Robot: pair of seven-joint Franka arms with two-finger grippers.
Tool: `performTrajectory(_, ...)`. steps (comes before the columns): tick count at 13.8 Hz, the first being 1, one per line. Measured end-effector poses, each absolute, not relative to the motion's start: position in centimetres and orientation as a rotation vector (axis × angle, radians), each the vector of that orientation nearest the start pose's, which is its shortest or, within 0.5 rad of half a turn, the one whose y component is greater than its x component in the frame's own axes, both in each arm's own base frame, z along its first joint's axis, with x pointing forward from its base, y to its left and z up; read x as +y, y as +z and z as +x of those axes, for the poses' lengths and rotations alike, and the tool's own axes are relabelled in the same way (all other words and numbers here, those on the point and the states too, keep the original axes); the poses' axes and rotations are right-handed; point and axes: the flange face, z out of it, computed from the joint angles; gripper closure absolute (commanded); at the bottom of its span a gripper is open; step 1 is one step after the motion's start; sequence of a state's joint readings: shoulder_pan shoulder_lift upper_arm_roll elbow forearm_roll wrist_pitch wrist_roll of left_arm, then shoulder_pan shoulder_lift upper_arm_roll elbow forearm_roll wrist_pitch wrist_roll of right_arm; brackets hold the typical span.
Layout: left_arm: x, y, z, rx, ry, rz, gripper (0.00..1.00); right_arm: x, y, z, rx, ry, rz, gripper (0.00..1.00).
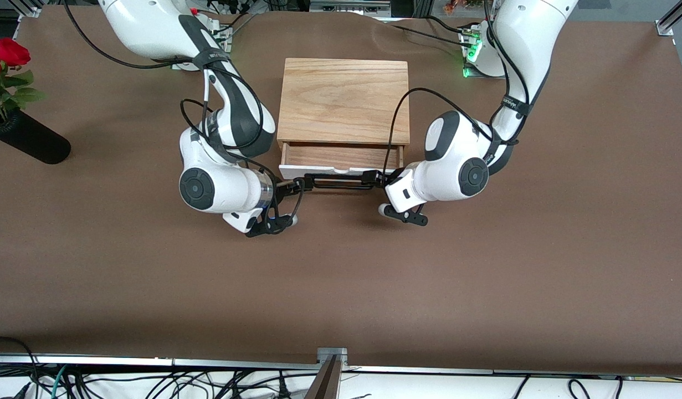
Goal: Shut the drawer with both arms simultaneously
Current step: 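Push the white drawer front into the box with both grippers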
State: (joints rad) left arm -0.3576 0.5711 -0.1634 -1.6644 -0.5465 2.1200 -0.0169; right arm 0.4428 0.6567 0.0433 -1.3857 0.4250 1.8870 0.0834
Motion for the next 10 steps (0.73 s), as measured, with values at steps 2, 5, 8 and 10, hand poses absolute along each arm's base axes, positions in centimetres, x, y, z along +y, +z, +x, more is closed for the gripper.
performTrajectory(2,-34.4,27.7,57.7,0.299,0.487,-3.581,0.0,35.8,31.7,61.3,-0.326,0.392,-2.736,0.0)
performTrajectory(5,-34.5,27.5,57.2,0.32,0.568,-3.562,0.0,36.8,31.1,60.4,-0.347,0.426,-2.727,0.0)
performTrajectory(8,-34.6,27.4,56.8,0.332,0.609,-3.552,0.0,37.6,30.4,59.4,-0.359,0.462,-2.715,0.0)
performTrajectory(10,-34.7,27.3,56.5,0.342,0.645,-3.542,0.0,38.1,29.6,58.4,-0.364,0.506,-2.702,0.0)
